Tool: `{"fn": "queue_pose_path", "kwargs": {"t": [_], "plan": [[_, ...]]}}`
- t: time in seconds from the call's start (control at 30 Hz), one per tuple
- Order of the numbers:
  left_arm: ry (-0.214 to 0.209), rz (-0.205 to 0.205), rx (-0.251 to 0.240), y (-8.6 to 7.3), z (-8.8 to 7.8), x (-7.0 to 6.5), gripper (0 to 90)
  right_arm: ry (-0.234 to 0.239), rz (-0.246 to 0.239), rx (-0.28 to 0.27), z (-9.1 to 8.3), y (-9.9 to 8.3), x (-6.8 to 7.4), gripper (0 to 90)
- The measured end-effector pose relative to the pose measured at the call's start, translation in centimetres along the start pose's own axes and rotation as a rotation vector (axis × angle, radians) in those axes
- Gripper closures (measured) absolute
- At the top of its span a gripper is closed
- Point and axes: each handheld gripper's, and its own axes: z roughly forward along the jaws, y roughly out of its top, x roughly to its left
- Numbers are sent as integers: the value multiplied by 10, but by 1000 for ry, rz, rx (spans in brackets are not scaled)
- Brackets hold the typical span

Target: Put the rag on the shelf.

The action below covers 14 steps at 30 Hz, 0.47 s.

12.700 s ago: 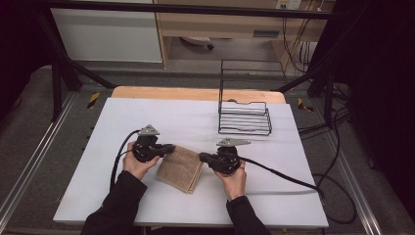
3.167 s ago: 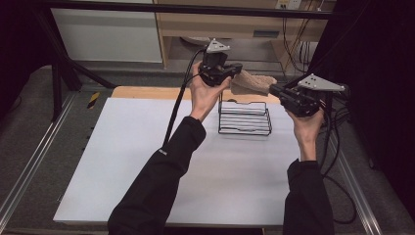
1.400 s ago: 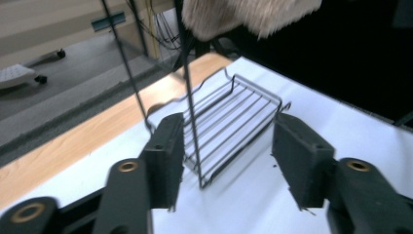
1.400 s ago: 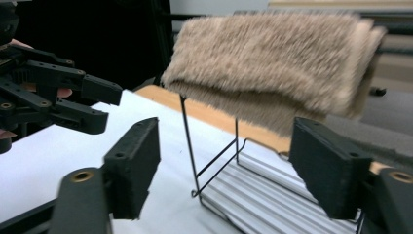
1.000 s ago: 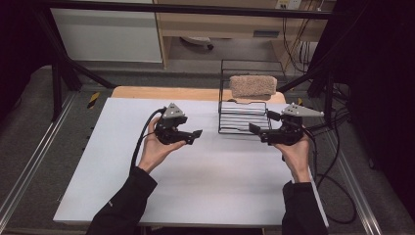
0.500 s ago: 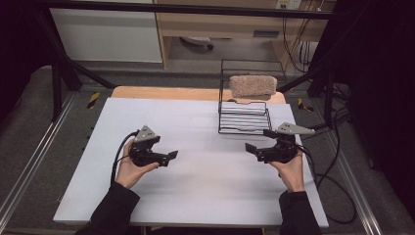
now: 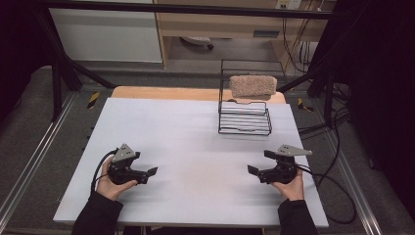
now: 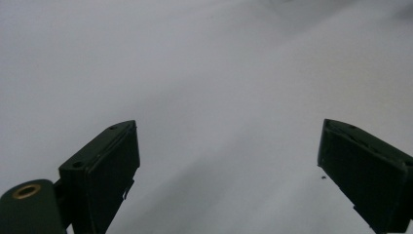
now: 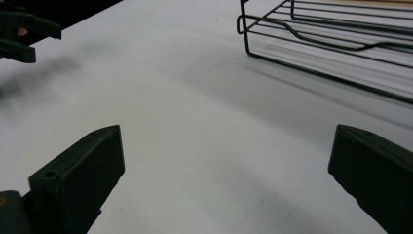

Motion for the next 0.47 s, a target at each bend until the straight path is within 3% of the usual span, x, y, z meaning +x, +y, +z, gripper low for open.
{"fn": "queue_pose_path", "kwargs": {"t": [0.2, 0.47], "plan": [[5, -7, 8, -10, -3, 3, 78, -19, 5, 19, -6, -16, -8, 6], [6, -5, 23, -16, -2, 4, 78, -15, 18, 30, -7, -24, -7, 6]]}}
